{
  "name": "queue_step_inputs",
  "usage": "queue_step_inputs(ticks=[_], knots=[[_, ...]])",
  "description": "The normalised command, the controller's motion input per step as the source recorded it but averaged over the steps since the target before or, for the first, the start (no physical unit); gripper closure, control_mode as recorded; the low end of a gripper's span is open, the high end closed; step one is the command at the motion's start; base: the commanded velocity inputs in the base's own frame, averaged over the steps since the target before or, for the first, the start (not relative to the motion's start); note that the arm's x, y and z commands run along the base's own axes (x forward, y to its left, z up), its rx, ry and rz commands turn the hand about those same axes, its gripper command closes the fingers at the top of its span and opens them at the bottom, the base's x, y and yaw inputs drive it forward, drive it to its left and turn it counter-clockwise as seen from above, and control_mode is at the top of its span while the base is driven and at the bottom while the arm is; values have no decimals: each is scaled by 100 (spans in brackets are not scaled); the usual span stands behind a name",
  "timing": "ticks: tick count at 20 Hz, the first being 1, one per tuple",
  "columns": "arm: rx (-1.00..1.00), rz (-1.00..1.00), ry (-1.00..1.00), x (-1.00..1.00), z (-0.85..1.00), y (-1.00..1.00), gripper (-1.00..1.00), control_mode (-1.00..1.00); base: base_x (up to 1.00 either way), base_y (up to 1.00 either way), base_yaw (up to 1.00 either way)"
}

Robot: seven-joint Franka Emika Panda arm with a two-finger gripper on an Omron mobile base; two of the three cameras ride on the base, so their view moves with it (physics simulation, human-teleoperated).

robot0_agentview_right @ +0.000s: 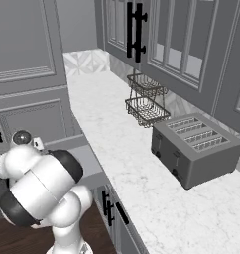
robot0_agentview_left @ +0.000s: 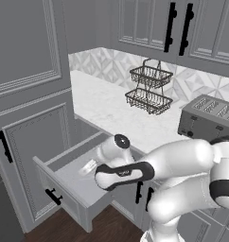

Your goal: Take a straw from the drawer in front and place it inside the glass cup on the dining counter.

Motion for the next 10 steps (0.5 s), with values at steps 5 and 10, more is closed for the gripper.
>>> queue_step_inputs(ticks=[5, 10], knots=[[-27, -5, 40, 37, 73, 0, -100, -100, 0, 0, 0], [-51, -3, 19, 0, 38, 12, -100, -100, 0, 0, 0]])
